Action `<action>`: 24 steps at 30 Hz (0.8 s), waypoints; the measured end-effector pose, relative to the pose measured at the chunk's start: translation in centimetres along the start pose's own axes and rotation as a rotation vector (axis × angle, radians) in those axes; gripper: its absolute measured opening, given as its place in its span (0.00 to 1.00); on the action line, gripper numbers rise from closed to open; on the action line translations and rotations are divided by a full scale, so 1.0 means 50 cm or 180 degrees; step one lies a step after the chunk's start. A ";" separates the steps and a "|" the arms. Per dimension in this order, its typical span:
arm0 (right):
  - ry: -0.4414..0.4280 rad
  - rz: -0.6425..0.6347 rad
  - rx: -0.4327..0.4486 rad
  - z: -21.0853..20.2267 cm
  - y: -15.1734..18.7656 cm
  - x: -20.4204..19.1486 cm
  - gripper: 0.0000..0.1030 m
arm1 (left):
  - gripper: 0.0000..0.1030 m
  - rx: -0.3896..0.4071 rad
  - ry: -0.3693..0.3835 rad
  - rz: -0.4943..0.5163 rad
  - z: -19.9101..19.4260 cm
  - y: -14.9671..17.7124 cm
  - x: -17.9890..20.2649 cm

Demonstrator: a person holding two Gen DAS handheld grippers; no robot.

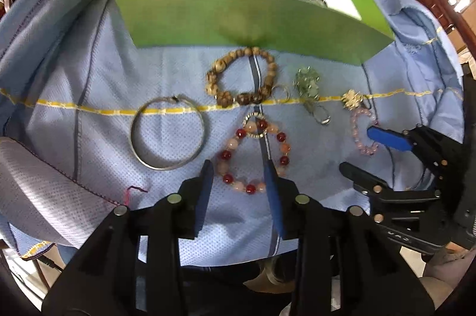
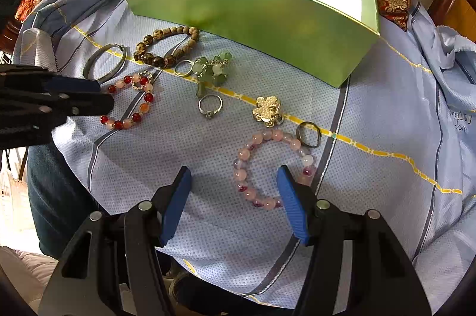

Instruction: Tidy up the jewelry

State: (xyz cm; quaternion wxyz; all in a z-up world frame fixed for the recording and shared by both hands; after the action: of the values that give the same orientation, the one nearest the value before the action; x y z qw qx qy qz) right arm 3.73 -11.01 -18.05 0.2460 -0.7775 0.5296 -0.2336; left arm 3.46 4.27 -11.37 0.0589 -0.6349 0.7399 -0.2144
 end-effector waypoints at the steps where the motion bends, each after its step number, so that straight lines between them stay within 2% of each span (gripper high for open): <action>1: 0.0002 0.0001 0.0005 -0.002 0.003 -0.001 0.58 | 0.33 -0.0031 0.0009 0.0000 0.008 0.003 0.004; 8: 0.0058 -0.0039 0.0066 -0.002 0.010 -0.014 0.55 | 0.33 -0.0005 -0.0214 0.0181 0.022 0.015 0.032; 9: 0.0038 -0.0041 0.0087 -0.005 0.010 -0.017 0.47 | 0.30 0.0001 -0.0262 0.0197 0.023 0.017 0.038; 10: 0.0032 -0.0047 0.0097 -0.009 0.014 -0.023 0.35 | 0.19 0.0017 -0.0363 0.0225 0.023 0.016 0.039; 11: 0.0011 -0.0063 0.0101 -0.015 0.015 -0.030 0.26 | 0.08 0.0020 -0.0377 0.0231 0.022 0.015 0.038; 12: -0.0012 -0.0064 0.0099 -0.017 0.015 -0.033 0.07 | 0.08 0.0012 -0.0322 0.0200 0.020 0.012 0.036; 17: -0.0158 0.0090 0.0147 -0.040 0.014 -0.022 0.08 | 0.08 0.0134 -0.0314 0.0164 -0.010 -0.002 0.026; 24: -0.0181 0.0296 0.0614 -0.149 -0.052 0.037 0.08 | 0.08 0.0535 -0.0232 0.0202 -0.118 -0.065 0.029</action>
State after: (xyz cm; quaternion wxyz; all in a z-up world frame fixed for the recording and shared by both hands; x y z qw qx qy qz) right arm 1.54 -12.92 -10.48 0.3452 -0.7311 0.5329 -0.2497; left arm 4.05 3.95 -4.49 0.1457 -0.6114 0.7364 -0.2504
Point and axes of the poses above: each gripper's, at about its wrist camera, not at the fingertips, and z roughly the way its jaws point, x to its right, y to its underside, the point moved 2 cm from there along z, roughly the way its jaws point, and after that the axes turned 7 degrees about x, right-handed, at the moved point
